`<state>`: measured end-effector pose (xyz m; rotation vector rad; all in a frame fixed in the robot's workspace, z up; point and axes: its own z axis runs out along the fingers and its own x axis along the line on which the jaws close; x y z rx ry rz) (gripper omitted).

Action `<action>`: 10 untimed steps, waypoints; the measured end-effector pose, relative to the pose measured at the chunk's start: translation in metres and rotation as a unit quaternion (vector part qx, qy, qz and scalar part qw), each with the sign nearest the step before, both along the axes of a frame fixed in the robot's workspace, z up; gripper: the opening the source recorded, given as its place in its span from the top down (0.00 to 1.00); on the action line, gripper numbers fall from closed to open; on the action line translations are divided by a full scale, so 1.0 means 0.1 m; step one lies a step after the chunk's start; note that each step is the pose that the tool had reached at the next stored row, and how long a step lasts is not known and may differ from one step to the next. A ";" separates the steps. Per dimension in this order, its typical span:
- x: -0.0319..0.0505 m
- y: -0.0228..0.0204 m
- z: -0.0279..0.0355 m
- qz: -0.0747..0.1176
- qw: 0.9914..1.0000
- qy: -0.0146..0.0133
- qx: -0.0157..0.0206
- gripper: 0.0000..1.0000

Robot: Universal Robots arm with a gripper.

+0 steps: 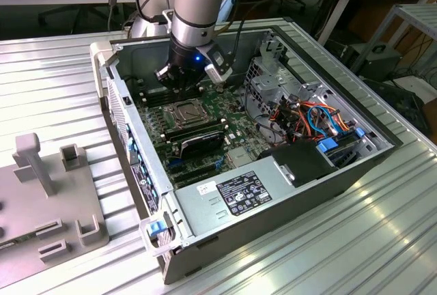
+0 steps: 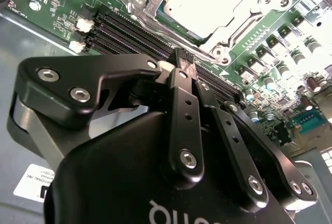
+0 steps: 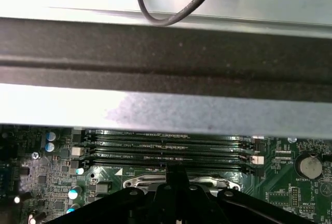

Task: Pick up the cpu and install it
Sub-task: 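Install the first cpu locking lever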

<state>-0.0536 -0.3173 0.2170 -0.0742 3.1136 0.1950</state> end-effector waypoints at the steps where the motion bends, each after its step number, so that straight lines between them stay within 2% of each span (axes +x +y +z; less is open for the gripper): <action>1: 0.000 0.000 0.000 0.000 1.000 0.000 -0.004 0.89; 3: 0.000 -0.001 0.001 0.000 1.000 0.000 -0.025 0.89; 5: 0.000 -0.001 0.001 0.000 0.999 0.000 -0.038 0.89; 6: 0.000 -0.001 0.001 0.000 0.999 0.000 -0.045 0.89; 7: 0.000 -0.001 0.001 0.000 0.999 0.000 -0.051 0.89; 8: 0.000 -0.001 0.001 0.000 0.998 0.000 -0.060 0.89; 9: 0.000 -0.001 0.001 0.000 0.998 0.000 -0.064 0.89; 10: 0.000 -0.001 0.001 0.000 0.998 0.000 -0.065 0.89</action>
